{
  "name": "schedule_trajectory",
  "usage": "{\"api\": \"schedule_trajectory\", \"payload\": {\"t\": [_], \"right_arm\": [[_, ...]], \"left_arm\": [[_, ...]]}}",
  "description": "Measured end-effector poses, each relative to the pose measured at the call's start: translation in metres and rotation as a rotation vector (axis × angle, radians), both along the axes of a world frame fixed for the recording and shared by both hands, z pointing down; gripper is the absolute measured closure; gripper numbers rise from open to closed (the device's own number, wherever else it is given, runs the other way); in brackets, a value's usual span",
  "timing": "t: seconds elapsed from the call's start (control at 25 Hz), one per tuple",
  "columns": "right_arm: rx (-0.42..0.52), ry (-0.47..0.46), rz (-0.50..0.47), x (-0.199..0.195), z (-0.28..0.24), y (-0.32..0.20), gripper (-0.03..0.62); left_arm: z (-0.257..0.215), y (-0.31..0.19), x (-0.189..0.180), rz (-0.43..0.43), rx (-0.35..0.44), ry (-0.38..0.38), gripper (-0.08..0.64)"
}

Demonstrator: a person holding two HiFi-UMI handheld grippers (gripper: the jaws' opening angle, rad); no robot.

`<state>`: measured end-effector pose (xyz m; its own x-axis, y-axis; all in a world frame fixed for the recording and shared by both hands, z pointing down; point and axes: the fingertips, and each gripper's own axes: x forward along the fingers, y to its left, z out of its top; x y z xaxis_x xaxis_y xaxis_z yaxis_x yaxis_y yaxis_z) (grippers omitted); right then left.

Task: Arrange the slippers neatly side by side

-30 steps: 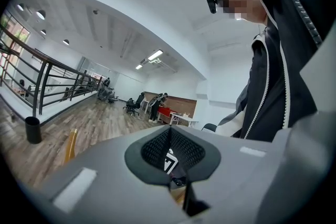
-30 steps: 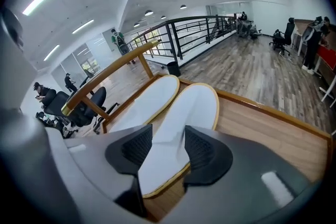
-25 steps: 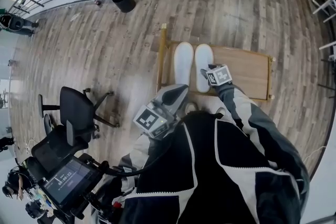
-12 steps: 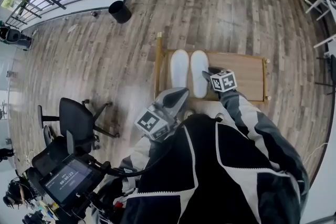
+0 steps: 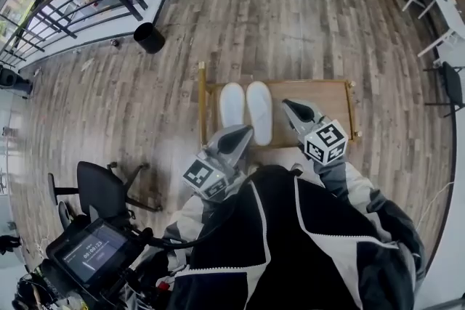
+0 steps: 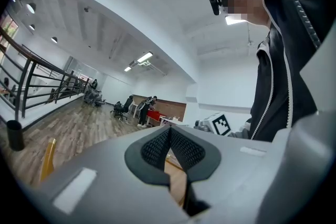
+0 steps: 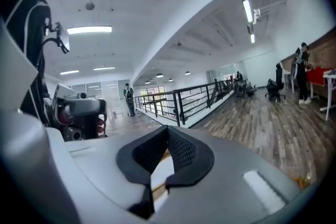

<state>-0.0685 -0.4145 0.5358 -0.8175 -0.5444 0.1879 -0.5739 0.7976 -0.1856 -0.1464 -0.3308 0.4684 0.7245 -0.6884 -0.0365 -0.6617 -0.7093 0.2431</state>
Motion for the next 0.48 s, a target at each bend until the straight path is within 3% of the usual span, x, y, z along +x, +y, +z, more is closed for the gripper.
{"api": "schedule_trajectory", "payload": {"t": [0.12,0.48], "right_arm": [[0.075,-0.023,-0.032,0.001,-0.040,0.026,0.591],[0.107,-0.046,-0.052,0.030,-0.071,0.062,0.591]], "left_arm": [[-0.021,-0.004,0.002,-0.003,0.004,0.042,0.540],[-0.025,-0.010,0.039,0.033,-0.005,0.039,0.540]]}}
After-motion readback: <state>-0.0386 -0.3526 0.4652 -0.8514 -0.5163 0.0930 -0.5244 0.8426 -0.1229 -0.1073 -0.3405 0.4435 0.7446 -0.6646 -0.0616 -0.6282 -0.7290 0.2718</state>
